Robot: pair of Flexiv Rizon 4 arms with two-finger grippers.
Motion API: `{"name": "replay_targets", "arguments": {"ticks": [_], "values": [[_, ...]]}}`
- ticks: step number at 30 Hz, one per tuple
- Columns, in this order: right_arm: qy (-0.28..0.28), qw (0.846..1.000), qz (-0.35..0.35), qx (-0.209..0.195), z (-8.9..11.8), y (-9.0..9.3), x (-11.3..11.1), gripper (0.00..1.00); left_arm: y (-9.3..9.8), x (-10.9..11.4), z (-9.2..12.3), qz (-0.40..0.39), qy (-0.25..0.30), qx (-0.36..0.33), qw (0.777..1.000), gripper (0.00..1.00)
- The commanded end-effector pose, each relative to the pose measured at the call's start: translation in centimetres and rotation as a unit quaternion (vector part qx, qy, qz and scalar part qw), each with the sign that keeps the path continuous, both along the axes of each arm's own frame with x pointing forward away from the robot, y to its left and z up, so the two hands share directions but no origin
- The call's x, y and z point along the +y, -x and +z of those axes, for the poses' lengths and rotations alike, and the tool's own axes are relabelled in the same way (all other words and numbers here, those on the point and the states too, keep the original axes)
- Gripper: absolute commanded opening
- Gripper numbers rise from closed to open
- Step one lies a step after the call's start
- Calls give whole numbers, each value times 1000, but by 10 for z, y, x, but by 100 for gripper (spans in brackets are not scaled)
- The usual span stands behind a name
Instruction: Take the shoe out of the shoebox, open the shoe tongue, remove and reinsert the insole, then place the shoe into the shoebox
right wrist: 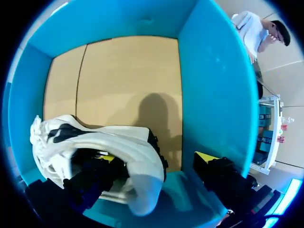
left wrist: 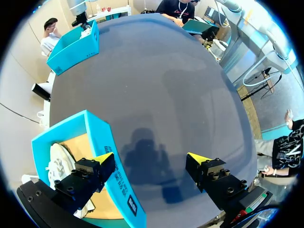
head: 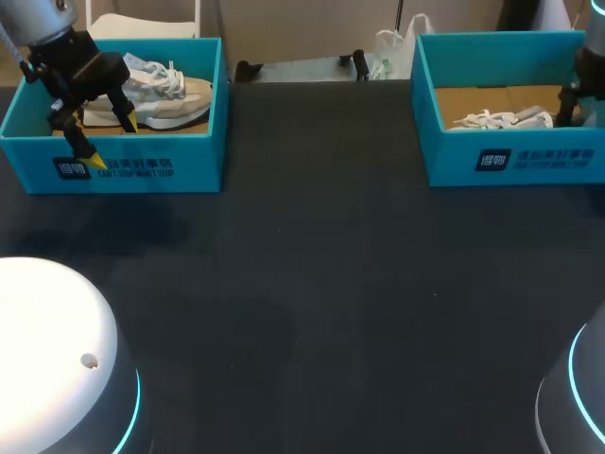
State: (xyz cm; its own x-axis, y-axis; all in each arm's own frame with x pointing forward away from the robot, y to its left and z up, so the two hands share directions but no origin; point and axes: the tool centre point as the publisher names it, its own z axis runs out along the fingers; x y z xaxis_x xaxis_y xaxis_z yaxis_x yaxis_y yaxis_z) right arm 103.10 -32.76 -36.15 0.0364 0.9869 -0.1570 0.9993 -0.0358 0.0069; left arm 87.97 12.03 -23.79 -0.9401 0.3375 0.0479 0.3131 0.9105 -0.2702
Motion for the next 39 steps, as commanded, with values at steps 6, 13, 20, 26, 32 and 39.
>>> {"name": "replay_targets", "arguments": {"ticks": [6,13,20,26,32,39], "values": [[14,999,-9,-32,69,21,17,100,0,0,0,0,-1,0,1000,100],[4,999,-11,-53,120,39,37,100,0,0,0,0,-1,0,1000,100],[-11,999,-19,-46,152,72,63,100,0,0,0,0,-1,0,1000,100],[-27,998,-29,-43,164,100,79,100,0,0,0,0,-1,0,1000,100],[-33,999,-26,-24,165,117,94,100,0,0,0,0,-1,0,1000,100],[-34,999,-23,-20,165,118,96,100,0,0,0,0,-1,0,1000,100]]}}
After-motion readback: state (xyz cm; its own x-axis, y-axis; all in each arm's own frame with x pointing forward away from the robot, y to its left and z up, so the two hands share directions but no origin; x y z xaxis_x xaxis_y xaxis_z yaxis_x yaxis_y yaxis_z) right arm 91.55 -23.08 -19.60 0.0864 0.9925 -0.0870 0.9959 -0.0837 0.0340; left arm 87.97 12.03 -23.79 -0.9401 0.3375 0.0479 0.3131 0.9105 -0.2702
